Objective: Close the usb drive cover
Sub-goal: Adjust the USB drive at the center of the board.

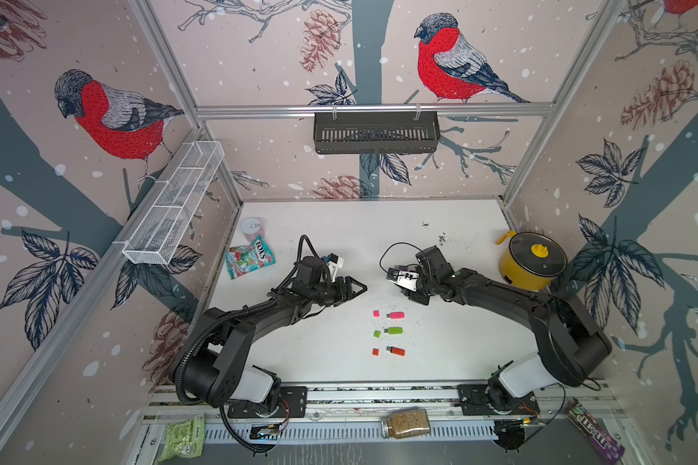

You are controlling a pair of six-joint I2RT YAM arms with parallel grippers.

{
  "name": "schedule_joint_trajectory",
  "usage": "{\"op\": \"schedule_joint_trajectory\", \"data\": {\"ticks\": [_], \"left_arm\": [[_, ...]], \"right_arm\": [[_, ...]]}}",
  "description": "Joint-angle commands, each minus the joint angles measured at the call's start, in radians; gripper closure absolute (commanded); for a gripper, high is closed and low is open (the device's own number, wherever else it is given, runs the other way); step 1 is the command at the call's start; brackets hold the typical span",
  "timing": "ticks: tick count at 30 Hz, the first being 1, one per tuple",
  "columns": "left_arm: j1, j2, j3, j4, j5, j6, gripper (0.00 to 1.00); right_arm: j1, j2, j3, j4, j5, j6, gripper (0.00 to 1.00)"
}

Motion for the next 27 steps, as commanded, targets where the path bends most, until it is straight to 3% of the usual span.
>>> {"op": "schedule_joint_trajectory", "data": {"ticks": [1, 13, 27], "left_arm": [[0.004, -0.011, -0.01, 0.055, 0.002, -0.025, 0.35], [0.015, -0.019, -0.022, 0.043, 0.0, -0.023, 0.35], [0.018, 0.016, -0.021, 0.055, 0.005, -0.033, 0.35]], "right_arm": [[0.009, -0.001, -0.003, 0.022, 0.029, 0.032, 0.6], [-0.031, 0.137, 0.063, 0.038, 0.002, 0.113, 0.6], [-0.049, 0.194, 0.099, 0.008, -0.064, 0.073, 0.6]]}}
